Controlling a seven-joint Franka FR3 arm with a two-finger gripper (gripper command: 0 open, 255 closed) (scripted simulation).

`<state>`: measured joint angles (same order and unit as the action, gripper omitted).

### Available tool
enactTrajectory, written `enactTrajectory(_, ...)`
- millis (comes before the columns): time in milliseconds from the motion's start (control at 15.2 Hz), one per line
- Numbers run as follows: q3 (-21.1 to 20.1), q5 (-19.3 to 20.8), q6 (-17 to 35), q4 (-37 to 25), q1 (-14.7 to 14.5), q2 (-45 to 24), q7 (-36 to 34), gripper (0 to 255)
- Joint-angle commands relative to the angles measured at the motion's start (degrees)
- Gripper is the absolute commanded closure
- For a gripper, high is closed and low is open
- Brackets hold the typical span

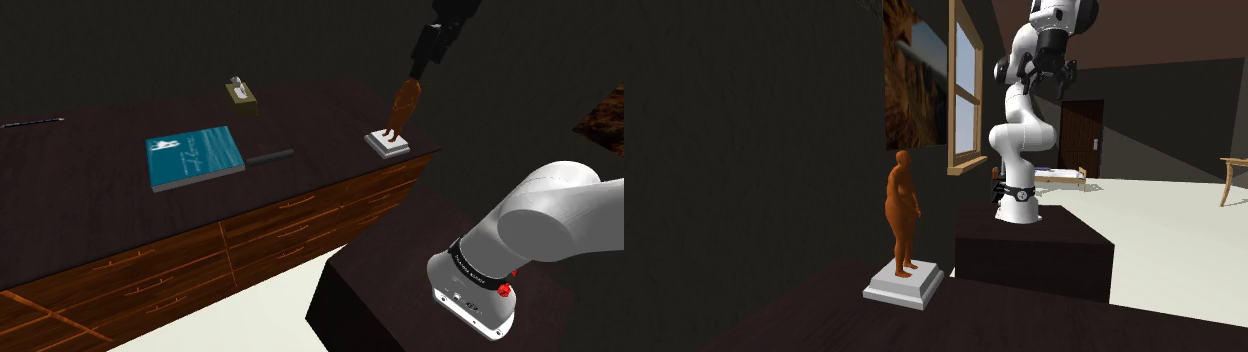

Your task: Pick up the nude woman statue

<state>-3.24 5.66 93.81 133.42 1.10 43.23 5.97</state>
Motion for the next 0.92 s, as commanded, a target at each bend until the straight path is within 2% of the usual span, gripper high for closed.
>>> enactTrajectory(0,0.0,0.0,0.0,0.0,0.0,0.0,0.0,0)
enactTrajectory(462,7.5,5.2,8.7,1.7,2.4,-5.5,8.9,0)
enactTrajectory(858,13.9,8.2,16.3,0.1,4.0,-13.1,16.3,0)
